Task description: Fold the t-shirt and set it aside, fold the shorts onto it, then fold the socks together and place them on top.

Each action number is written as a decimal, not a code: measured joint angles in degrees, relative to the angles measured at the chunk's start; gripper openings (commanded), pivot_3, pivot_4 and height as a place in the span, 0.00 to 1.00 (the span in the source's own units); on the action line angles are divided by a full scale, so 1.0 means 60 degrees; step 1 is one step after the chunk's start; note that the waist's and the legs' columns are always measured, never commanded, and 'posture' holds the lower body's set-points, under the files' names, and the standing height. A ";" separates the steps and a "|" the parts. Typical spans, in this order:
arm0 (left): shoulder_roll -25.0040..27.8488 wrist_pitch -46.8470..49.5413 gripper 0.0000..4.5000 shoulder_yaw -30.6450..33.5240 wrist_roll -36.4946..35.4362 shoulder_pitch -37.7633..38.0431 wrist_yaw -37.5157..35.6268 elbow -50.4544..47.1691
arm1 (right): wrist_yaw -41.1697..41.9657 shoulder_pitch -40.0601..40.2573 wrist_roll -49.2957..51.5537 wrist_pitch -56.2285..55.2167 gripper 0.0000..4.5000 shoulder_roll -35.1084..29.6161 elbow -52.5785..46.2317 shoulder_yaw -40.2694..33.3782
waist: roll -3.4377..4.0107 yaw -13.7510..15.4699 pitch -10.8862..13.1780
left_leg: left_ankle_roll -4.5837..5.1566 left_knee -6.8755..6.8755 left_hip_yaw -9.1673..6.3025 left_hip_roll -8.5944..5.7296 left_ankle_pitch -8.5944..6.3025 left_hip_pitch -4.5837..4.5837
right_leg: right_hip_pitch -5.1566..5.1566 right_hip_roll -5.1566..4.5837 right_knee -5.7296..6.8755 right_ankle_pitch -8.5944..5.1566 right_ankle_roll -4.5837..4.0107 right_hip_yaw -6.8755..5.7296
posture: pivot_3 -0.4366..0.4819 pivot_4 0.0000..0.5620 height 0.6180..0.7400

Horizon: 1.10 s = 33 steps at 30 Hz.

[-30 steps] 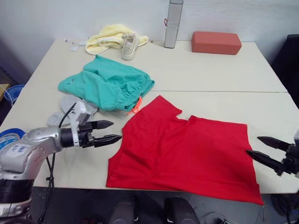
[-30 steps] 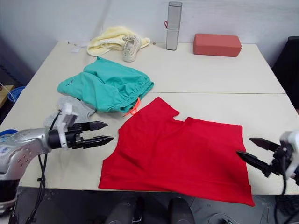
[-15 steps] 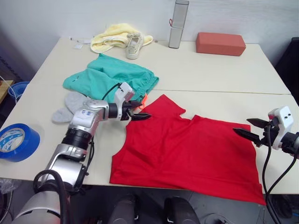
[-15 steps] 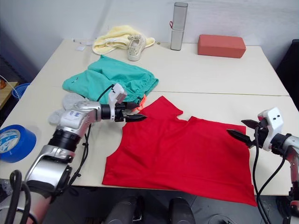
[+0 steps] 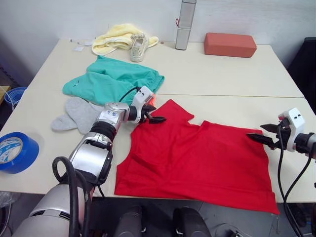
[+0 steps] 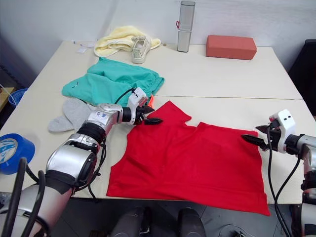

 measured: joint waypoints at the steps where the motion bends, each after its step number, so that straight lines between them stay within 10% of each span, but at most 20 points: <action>1: -0.0007 -0.0008 0.99 0.0060 0.0043 -0.0039 -0.0016 0.0095 | 0.0082 -0.0091 -0.0055 0.0003 1.00 0.0000 0.0118 0.0089 | 0.0000 0.0000 0.0000 | -0.0001 0.0002 0.0000 0.0000 0.0000 0.0001 | 0.0001 0.0000 0.0002 0.0000 0.0000 -0.0001 | 0.48 0.27 1.00; 6: 0.0051 0.0613 0.86 0.0377 0.0090 -0.0149 -0.0450 0.0219 | 0.0679 -0.0456 -0.0261 0.0211 0.86 0.0000 0.0755 0.0402 | 0.0000 -0.0004 0.0000 | 0.0000 0.0022 0.0003 0.0000 0.0000 0.0002 | 0.0001 -0.0002 0.0023 0.0000 0.0000 0.0002 | 0.48 0.27 1.00; 17: 0.0084 0.1068 0.08 0.1088 0.0105 -0.0122 -0.0378 0.0531 | 0.0657 -0.1499 -0.0840 -0.0890 0.01 0.0007 0.2271 0.0614 | -0.0001 -0.0011 0.0000 | -0.0005 0.0023 0.0006 -0.0002 0.0001 0.0004 | -0.0014 -0.0010 0.0054 -0.0001 -0.0001 0.0007 | 0.48 0.27 1.00; 33: 0.0131 -0.2757 0.00 0.1852 0.0011 0.1077 -0.1294 -0.0177 | 0.1729 -0.0205 -0.0156 -0.3456 0.00 0.0006 0.1472 -0.0220 | -0.0011 0.0004 0.0007 | 0.0001 0.0090 0.0032 -0.0003 0.0001 -0.0101 | -0.0131 -0.0010 0.0128 0.0000 -0.0001 -0.0018 | 0.48 0.27 1.00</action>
